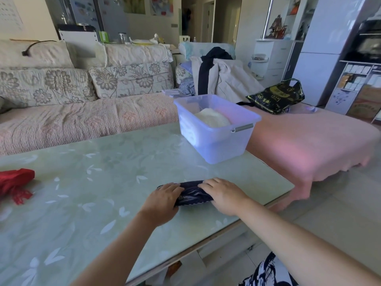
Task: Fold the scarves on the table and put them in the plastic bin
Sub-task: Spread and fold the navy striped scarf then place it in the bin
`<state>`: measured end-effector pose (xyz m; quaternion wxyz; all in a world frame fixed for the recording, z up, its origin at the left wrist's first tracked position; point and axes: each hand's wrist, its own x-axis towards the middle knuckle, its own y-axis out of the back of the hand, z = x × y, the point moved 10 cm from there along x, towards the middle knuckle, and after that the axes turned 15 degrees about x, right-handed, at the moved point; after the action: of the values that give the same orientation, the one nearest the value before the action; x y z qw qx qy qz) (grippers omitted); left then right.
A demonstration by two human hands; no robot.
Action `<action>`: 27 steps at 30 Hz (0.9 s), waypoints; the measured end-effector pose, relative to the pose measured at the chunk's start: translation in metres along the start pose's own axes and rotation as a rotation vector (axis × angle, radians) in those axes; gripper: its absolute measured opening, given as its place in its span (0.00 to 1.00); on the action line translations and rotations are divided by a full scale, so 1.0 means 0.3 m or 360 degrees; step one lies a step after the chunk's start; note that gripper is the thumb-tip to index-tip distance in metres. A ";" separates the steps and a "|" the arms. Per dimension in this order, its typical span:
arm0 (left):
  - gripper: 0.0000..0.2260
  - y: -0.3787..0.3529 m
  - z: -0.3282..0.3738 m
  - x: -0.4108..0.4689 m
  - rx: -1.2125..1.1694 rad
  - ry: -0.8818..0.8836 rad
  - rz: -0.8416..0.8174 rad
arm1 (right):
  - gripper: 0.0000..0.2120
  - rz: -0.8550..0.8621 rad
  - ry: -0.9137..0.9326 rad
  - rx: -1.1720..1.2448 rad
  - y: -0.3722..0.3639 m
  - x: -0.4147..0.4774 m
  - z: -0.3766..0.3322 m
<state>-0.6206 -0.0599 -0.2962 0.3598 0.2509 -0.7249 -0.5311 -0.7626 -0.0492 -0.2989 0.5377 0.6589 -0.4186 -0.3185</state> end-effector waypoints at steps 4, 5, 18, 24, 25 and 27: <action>0.17 0.098 -0.007 0.032 -0.0031 0.0021 0.0113 | 0.23 0.0162 0.0037 0.0084 0.120 -0.007 0.023; 0.16 0.137 -0.012 0.052 -0.0020 0.0029 0.0183 | 0.24 0.0220 0.0066 0.0074 0.174 -0.008 0.031; 0.12 0.618 0.006 0.622 0.0216 0.0036 0.1036 | 0.29 0.0849 0.0071 -0.0287 0.879 0.073 0.377; 0.11 0.448 -0.039 0.934 0.0058 0.0132 0.0397 | 0.26 0.0442 -0.0219 0.0135 0.861 0.261 0.668; 0.11 0.416 -0.043 0.970 -0.0014 0.0125 0.0254 | 0.25 0.0340 -0.0276 0.0174 0.846 0.298 0.703; 0.09 0.341 -0.053 1.030 -0.0166 0.0093 -0.0090 | 0.22 0.0153 -0.0363 0.0191 0.812 0.364 0.755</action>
<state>-0.7963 -0.2681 -0.1172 0.3782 0.2677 -0.6780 -0.5706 -0.9616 -0.2643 -0.1076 0.4609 0.6285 -0.5265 -0.3395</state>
